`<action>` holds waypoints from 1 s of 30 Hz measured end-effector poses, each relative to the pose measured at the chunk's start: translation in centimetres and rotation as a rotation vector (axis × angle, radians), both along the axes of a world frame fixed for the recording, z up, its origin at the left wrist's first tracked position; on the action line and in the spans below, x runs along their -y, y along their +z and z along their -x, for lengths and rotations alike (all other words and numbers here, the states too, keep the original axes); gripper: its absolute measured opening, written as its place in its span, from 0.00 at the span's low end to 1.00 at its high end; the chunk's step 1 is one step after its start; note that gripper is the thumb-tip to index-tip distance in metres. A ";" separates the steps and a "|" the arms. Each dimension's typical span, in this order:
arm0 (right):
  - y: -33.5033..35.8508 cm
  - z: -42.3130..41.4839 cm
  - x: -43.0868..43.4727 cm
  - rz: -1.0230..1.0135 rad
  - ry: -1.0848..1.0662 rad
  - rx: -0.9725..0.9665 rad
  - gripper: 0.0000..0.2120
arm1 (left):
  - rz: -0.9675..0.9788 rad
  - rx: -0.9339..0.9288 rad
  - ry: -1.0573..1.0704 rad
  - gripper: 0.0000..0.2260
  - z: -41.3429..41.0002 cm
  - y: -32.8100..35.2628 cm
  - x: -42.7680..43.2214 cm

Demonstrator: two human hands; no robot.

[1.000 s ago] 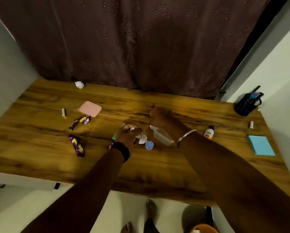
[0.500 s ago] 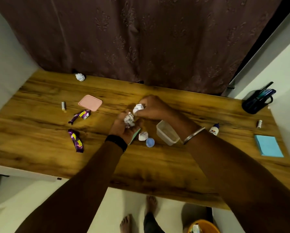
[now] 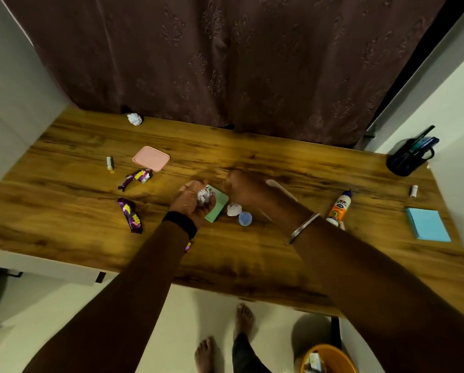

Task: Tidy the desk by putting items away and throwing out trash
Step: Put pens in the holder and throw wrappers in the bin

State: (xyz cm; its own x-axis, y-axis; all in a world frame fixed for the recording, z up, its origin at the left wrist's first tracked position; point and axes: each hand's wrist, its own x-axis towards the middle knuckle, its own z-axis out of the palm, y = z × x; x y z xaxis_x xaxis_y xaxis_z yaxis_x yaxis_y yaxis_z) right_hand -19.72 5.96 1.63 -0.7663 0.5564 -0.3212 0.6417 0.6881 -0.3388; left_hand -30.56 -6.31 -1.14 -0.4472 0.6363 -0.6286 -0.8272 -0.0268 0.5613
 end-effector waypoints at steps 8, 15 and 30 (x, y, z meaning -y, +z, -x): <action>-4.2 -1.0 3.8 -0.121 -0.035 -0.028 0.14 | -0.019 0.055 0.017 0.11 1.4 -0.4 4.1; 1.1 2.7 5.3 0.367 -0.054 -0.407 0.14 | -0.076 0.095 -0.317 0.12 1.6 1.3 8.3; -0.5 8.3 11.5 0.516 -0.230 -0.586 0.21 | 0.055 0.013 -0.166 0.02 8.8 0.9 15.2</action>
State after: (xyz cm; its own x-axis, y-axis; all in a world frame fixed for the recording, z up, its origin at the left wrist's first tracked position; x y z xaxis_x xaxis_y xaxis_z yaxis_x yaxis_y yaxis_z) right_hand -28.03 -5.50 1.15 -0.7738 0.6121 -0.1628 0.3685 0.2262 -0.9017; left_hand -39.34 -21.46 -0.27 -0.3301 0.6651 -0.6699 -0.8250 0.1415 0.5471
